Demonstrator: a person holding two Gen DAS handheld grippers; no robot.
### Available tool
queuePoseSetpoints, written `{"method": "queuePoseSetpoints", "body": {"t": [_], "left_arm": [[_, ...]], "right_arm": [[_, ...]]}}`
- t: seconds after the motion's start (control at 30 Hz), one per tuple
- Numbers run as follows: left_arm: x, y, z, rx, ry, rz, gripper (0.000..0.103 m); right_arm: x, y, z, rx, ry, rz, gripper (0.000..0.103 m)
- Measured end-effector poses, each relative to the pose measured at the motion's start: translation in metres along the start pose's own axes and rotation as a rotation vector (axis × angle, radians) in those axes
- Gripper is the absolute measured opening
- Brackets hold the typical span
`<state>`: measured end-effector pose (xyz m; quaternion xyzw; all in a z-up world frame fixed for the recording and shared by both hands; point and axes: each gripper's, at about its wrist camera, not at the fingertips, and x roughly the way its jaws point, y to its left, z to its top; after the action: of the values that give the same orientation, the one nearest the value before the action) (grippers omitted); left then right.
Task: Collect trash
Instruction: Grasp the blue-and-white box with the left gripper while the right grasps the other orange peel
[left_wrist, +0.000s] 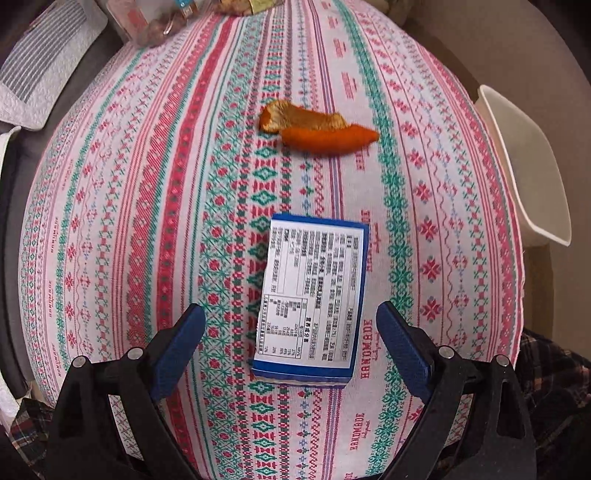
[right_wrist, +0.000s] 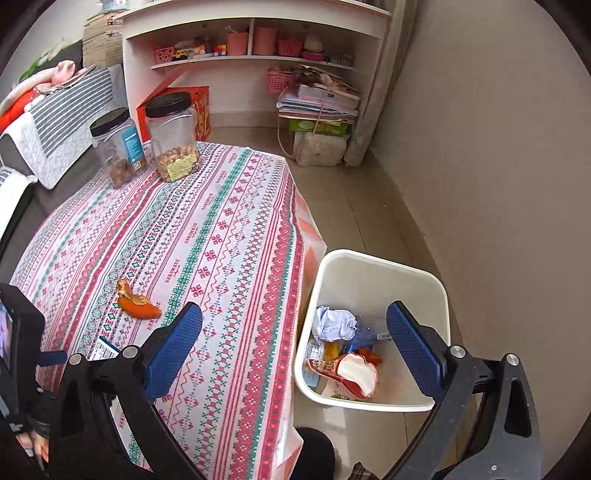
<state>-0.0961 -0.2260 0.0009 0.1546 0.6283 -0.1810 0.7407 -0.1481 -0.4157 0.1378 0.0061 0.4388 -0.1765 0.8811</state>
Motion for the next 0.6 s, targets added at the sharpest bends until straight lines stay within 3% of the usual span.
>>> {"method": "queuePoseSetpoints", "body": {"t": [0.13, 0.27, 0.6], "left_arm": [[0.015, -0.005, -0.008, 0.062, 0.026, 0.012, 0.09], [0.006, -0.003, -0.015, 0.104, -0.017, -0.016, 0.055], [-0.032, 0.081, 0.011, 0.01, -0.13, 0.085, 0.055]], "right_arm": [[0.016, 0.014, 0.004, -0.019, 0.05, 0.022, 0.096], [0.036, 0.036, 0.006, -0.046, 0.124, 0.069, 0.096], [0.065, 0.126, 0.004, -0.25, 0.136, 0.204, 0.096]]}}
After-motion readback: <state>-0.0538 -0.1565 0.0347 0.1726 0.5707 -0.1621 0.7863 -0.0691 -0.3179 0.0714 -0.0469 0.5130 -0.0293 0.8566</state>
